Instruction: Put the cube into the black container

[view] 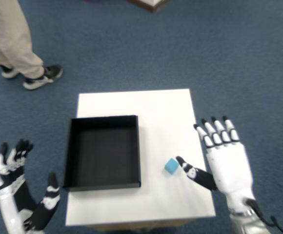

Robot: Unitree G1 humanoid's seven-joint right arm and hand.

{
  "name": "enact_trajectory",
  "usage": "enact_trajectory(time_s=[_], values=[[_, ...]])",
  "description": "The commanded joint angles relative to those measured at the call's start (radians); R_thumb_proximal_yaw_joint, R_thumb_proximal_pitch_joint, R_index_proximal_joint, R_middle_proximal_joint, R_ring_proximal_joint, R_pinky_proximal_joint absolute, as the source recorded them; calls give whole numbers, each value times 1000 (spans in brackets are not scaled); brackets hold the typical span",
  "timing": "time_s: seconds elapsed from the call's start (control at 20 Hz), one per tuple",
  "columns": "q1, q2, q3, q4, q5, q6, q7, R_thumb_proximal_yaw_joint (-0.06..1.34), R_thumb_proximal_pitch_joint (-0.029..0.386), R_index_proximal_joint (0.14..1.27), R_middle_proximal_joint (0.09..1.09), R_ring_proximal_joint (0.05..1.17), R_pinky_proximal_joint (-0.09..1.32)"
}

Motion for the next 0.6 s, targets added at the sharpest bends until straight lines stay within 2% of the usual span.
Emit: enact_trajectory(time_s=[0.05, 0.6], values=[[-39, -11, -14, -22, 4, -13, -31, 78, -6, 315, 230, 210, 88], [-81, 48, 49, 151, 53, -187, -97, 17, -20, 341, 237, 229, 122]])
